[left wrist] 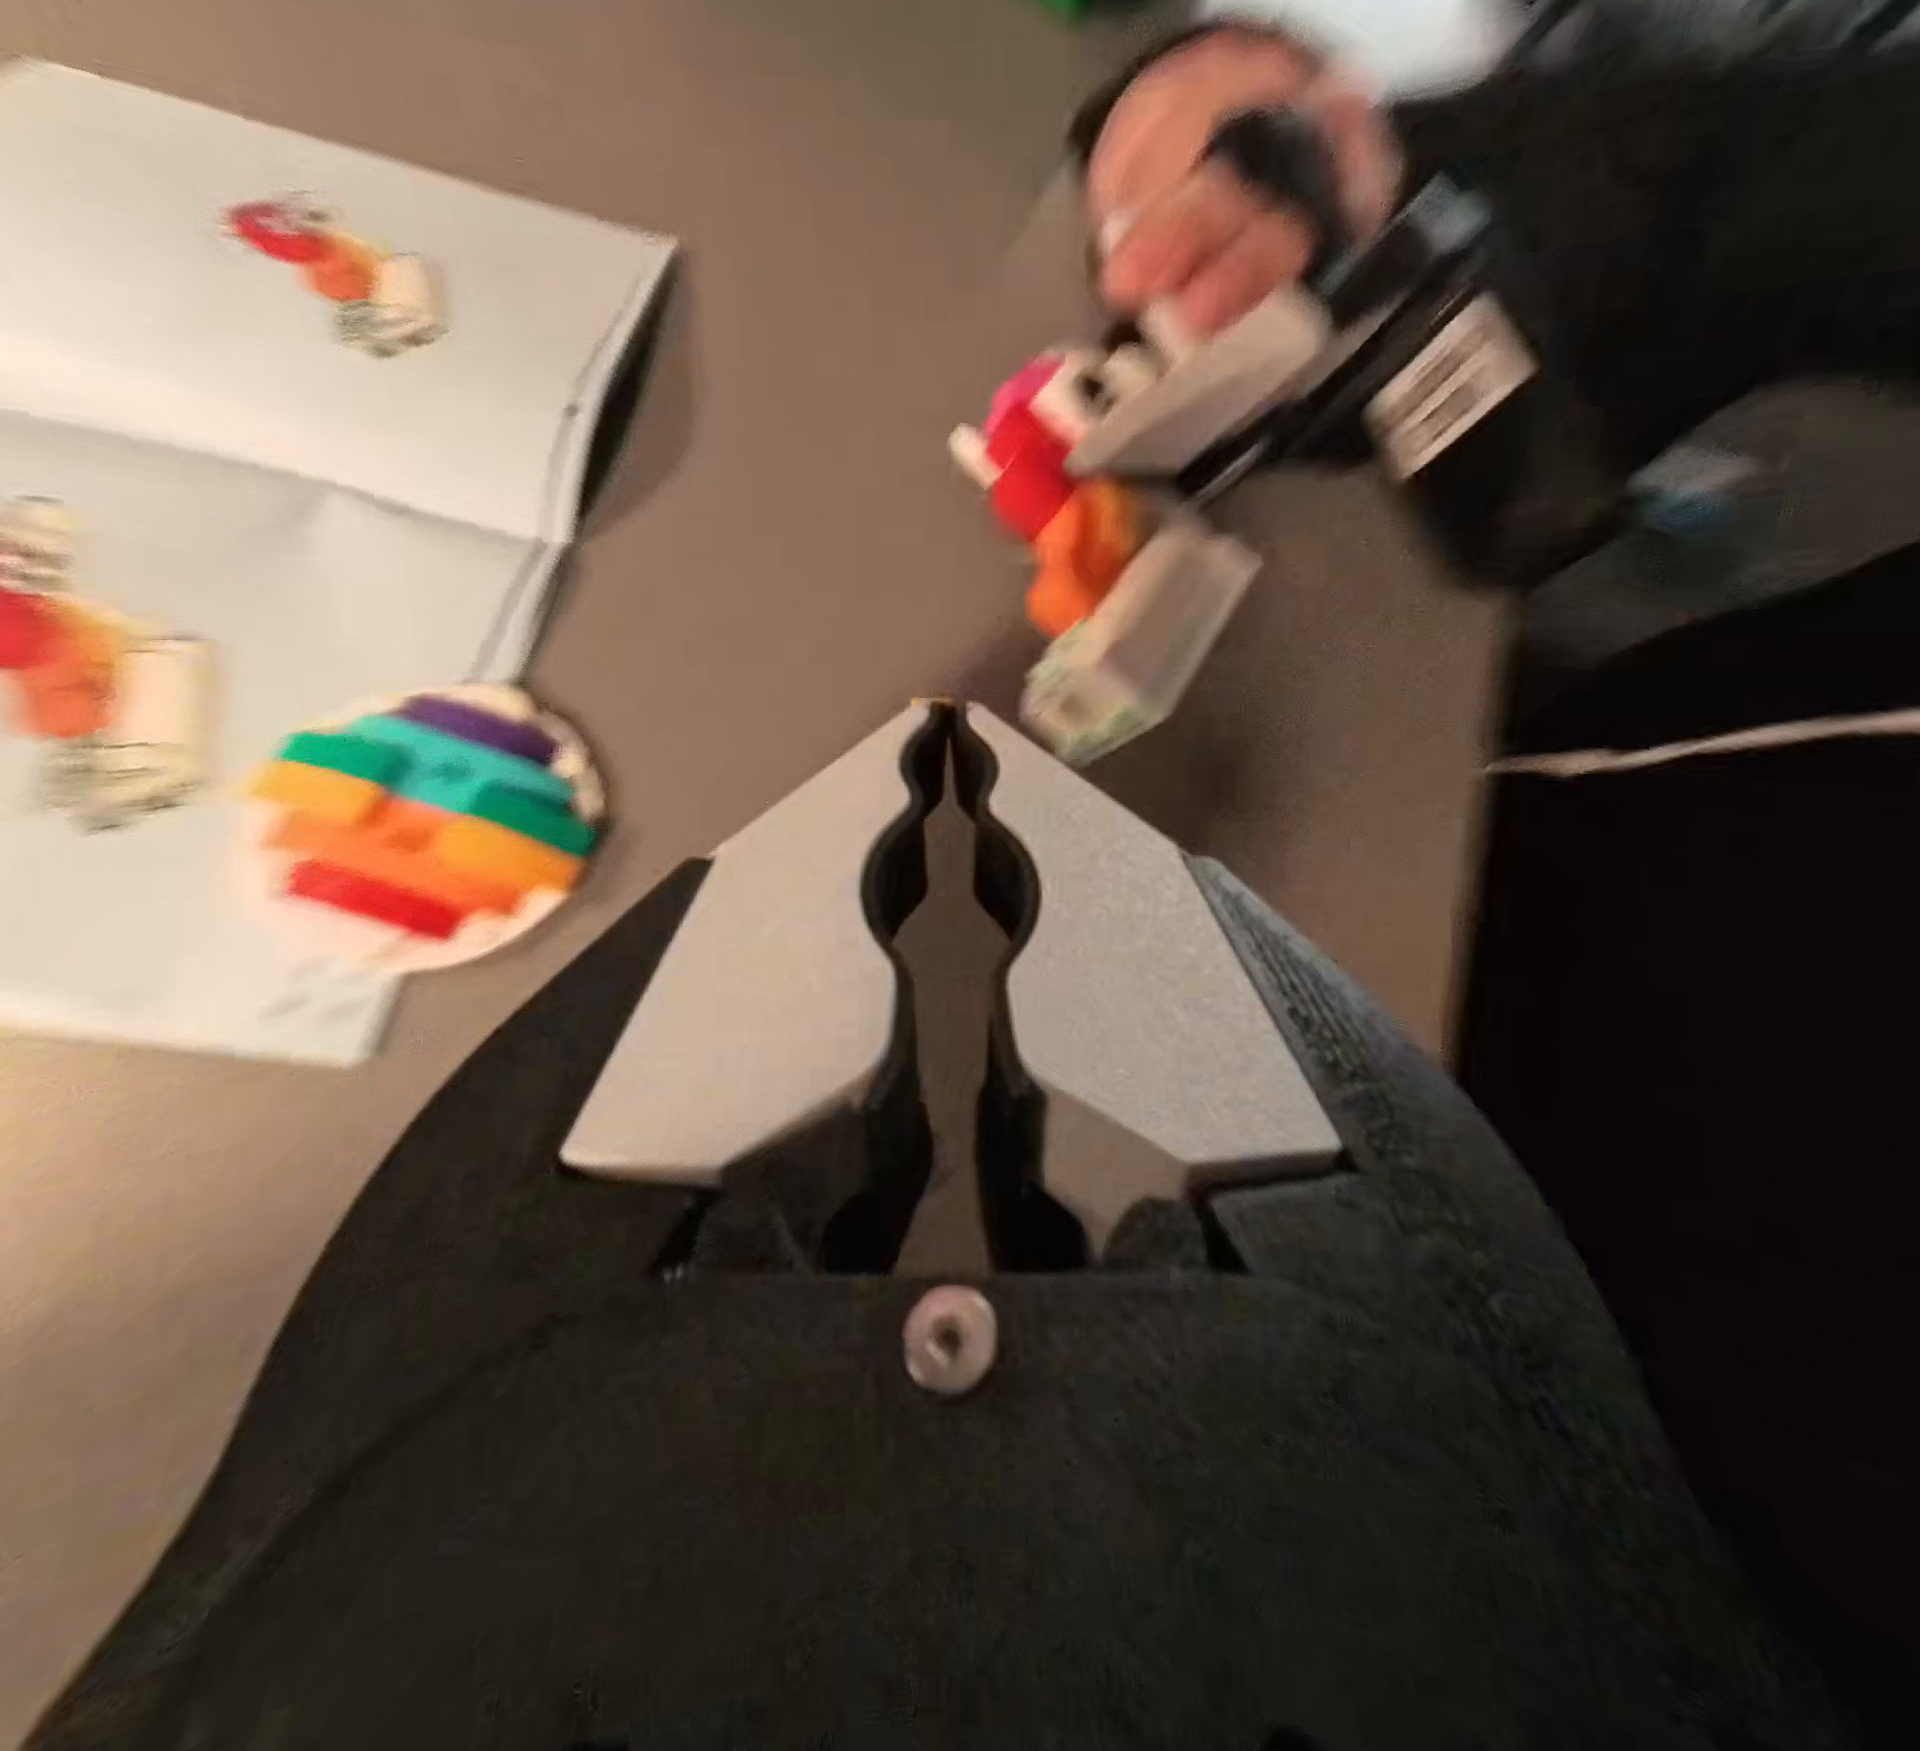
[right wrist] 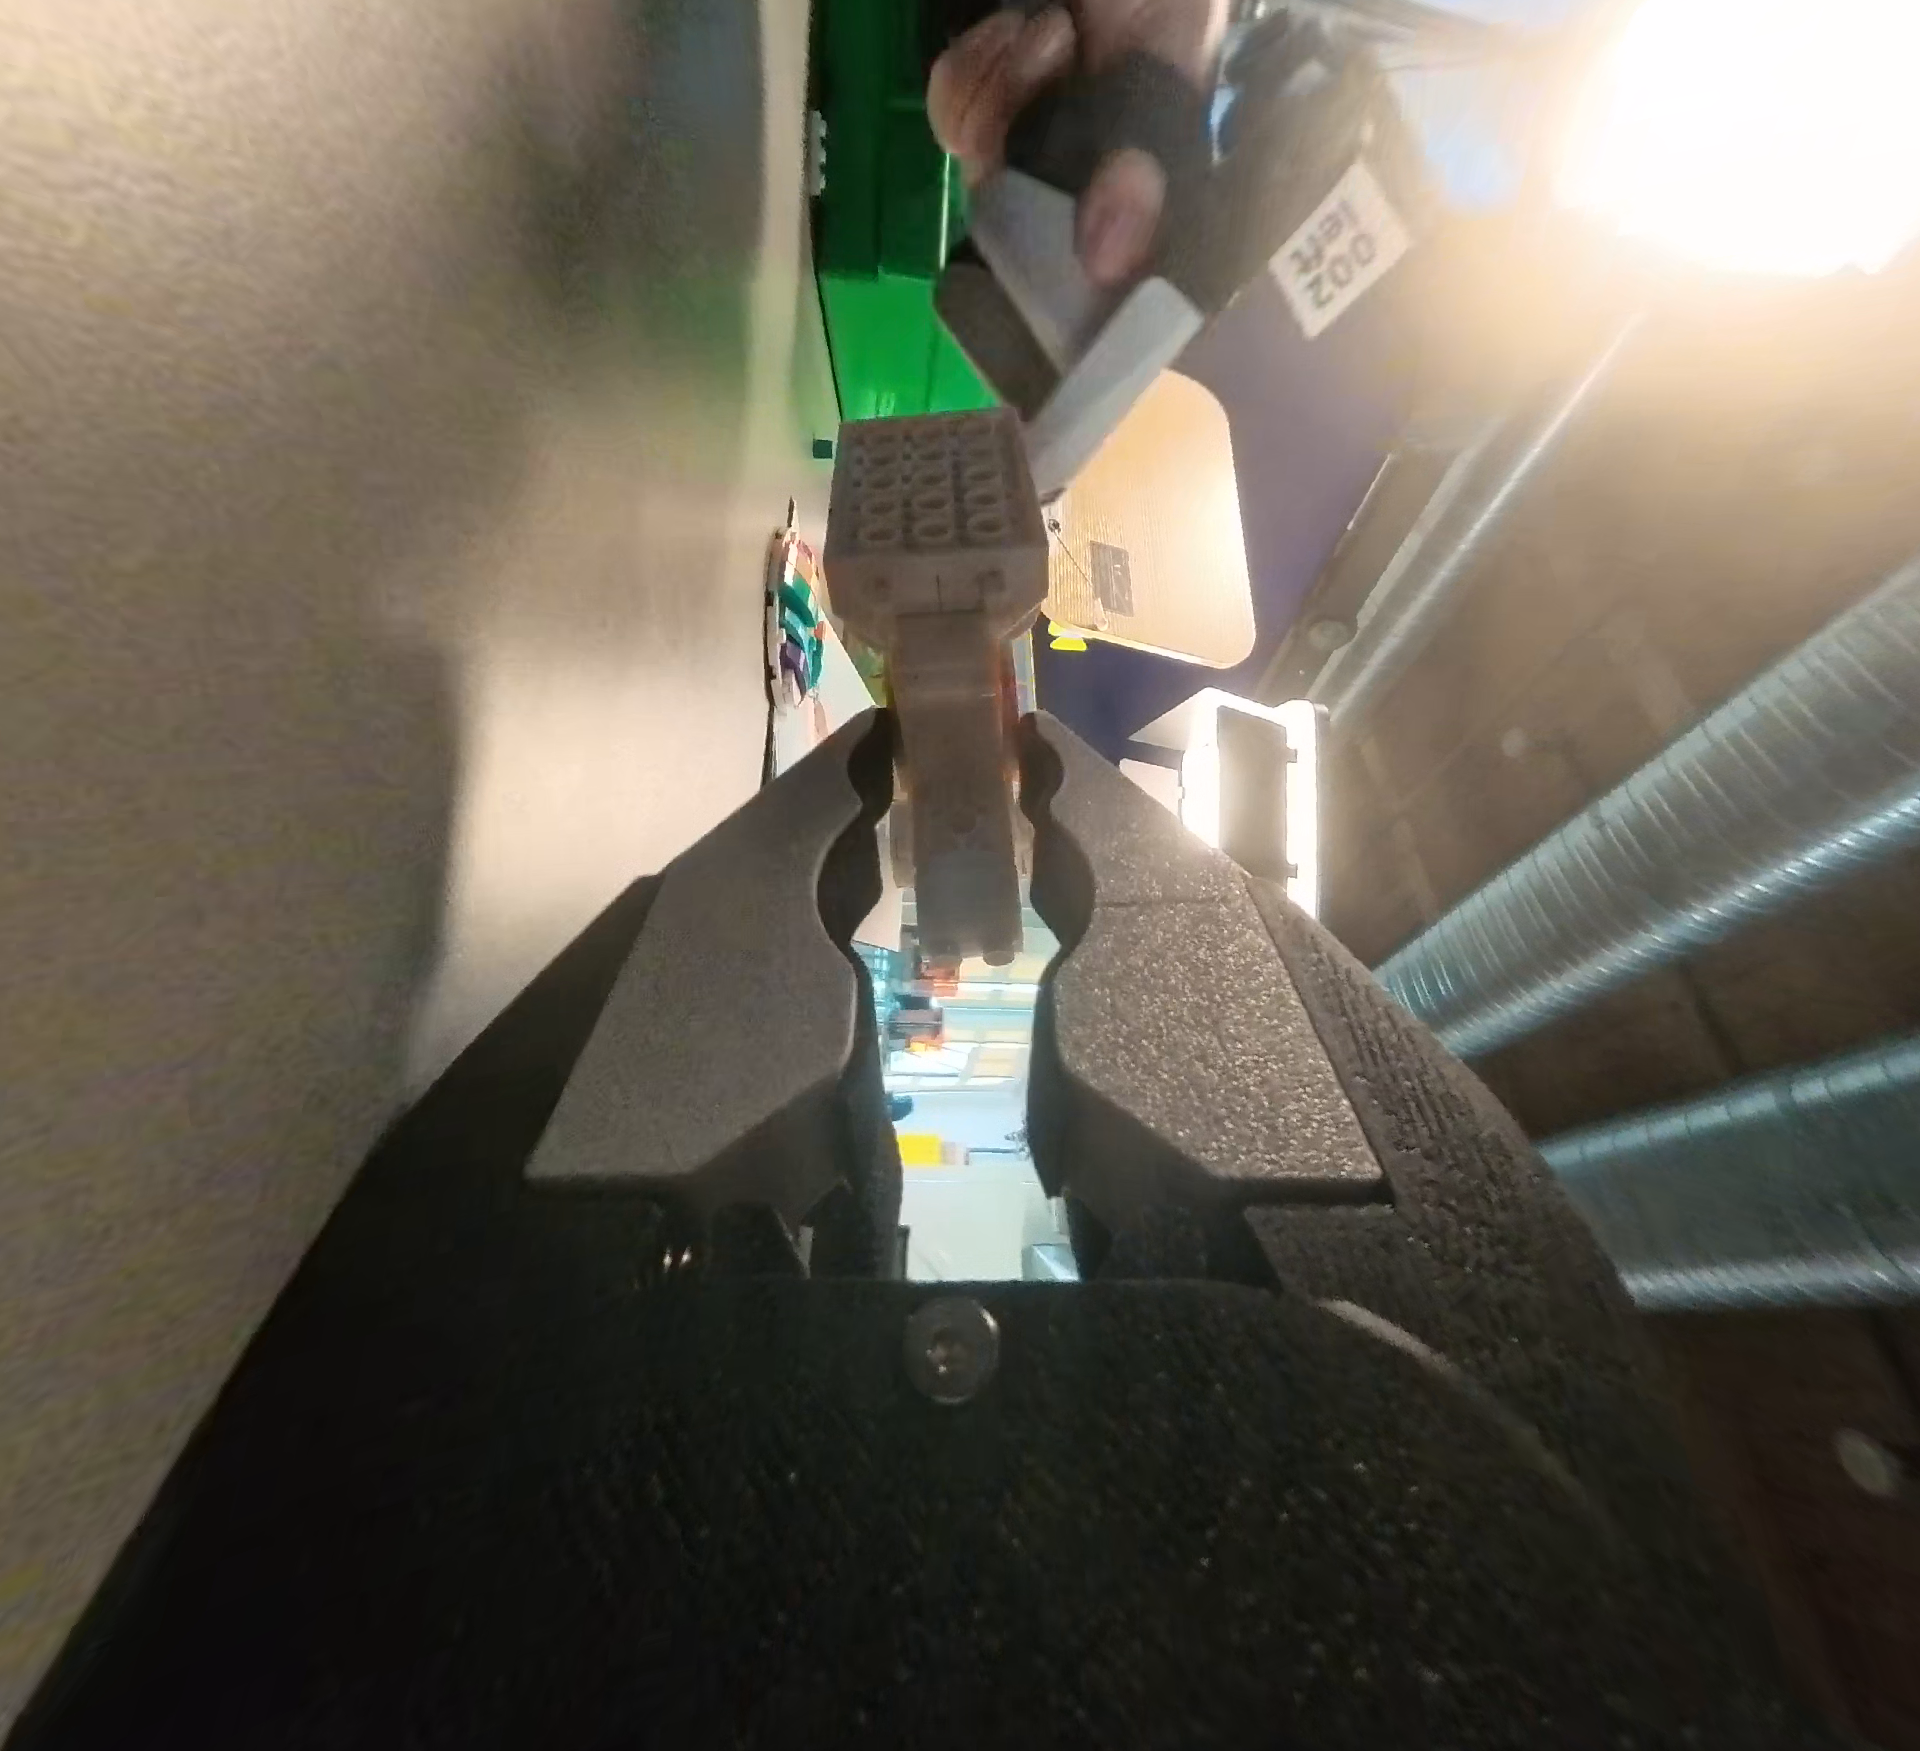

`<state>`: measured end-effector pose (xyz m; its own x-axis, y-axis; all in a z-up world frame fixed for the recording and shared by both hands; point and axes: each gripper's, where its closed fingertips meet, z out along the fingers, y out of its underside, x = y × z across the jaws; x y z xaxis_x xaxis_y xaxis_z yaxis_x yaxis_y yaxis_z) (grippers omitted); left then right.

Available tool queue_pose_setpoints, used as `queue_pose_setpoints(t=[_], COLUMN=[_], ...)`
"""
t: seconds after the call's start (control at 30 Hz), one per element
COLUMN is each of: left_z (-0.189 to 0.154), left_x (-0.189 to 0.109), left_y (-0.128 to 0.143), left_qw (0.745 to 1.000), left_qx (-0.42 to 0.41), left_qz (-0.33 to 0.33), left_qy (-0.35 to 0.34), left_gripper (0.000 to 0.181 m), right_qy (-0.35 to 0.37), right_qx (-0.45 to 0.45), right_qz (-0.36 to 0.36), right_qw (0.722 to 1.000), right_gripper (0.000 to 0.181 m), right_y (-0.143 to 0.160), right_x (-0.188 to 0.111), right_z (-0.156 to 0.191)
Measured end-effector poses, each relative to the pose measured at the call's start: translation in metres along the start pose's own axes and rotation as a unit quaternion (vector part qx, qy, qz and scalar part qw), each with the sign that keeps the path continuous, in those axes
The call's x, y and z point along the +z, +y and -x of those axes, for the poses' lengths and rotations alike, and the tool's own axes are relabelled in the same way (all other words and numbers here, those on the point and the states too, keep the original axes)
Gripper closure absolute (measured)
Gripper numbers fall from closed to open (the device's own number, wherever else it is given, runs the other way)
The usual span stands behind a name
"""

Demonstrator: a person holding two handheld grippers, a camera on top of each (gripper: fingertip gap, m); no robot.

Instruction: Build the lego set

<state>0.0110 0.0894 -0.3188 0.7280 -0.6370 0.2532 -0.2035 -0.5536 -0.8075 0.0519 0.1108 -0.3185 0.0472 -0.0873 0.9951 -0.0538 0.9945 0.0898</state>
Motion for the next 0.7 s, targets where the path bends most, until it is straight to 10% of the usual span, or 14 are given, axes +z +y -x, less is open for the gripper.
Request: queue_pose_setpoints(t=[0.03,0.23,0.7], left_z=[-0.007,-0.030,-0.030], left_x=[-0.001,0.003,0.021], left_y=[-0.007,-0.023,-0.028], left_qw=[0.998,0.965,0.959], left_qx=[-0.039,-0.167,-0.177], left_qz=[-0.028,-0.100,-0.123], left_qy=[0.041,0.178,0.186], left_gripper=[0.181,0.181,0.181], right_qy=[0.000,-0.024,-0.208], right_qx=[-0.002,-0.034,-0.054], right_qz=[0.000,0.023,0.042], right_qw=[1.000,0.999,0.976], right_gripper=[0.159,0.159,0.146], right_y=[0.000,0.020,0.033], right_x=[0.000,-0.006,-0.028], right_z=[0.000,0.006,0.037])
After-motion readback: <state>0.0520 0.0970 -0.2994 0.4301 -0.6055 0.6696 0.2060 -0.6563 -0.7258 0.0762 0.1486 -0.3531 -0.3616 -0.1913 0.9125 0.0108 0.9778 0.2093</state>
